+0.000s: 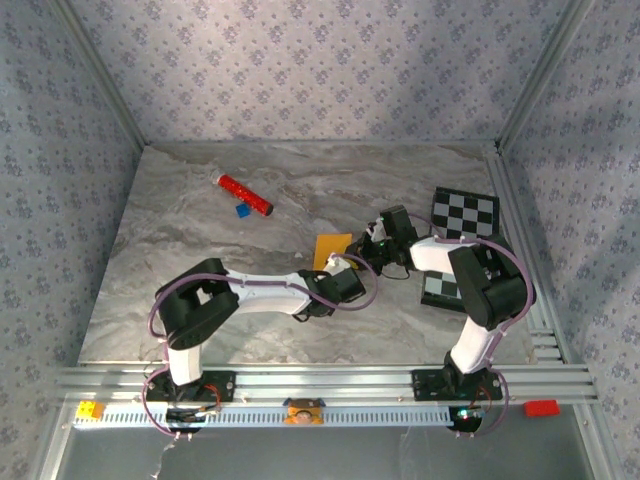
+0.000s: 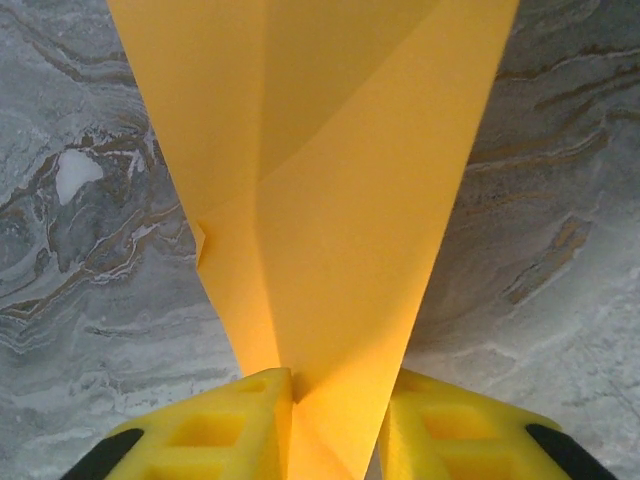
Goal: Fold a paper plane with a square sheet of paper (pick it up from the middle)
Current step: Fold the wing for the fifth time at the center of the table.
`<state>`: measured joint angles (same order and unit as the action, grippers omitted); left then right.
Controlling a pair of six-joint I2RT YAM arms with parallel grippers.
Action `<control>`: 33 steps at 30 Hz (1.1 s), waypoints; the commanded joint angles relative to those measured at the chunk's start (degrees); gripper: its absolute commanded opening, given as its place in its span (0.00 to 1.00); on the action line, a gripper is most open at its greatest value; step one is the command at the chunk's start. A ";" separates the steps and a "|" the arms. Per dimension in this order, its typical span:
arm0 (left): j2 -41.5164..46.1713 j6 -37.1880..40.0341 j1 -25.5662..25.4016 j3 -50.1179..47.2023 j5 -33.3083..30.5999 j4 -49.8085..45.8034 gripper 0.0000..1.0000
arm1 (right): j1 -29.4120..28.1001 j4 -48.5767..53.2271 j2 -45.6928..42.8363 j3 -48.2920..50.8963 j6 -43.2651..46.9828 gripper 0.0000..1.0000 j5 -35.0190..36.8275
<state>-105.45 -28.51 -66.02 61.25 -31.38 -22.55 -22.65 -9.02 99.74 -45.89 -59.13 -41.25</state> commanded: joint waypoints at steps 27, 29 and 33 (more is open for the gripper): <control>0.68 0.78 -0.43 0.97 -1.42 1.26 0.23 | -0.44 1.28 -1.21 -0.01 0.09 0.00 0.53; 0.77 0.91 -0.43 0.90 -1.38 1.41 0.22 | -0.38 1.33 -1.17 -0.03 0.07 0.00 0.39; 0.95 1.09 -0.43 0.77 -1.41 2.09 0.19 | -0.32 1.61 -1.31 -0.10 0.31 0.00 0.49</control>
<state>-105.45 -28.18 -66.02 61.25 -31.40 -21.32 -22.65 -8.84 99.74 -45.89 -59.11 -41.10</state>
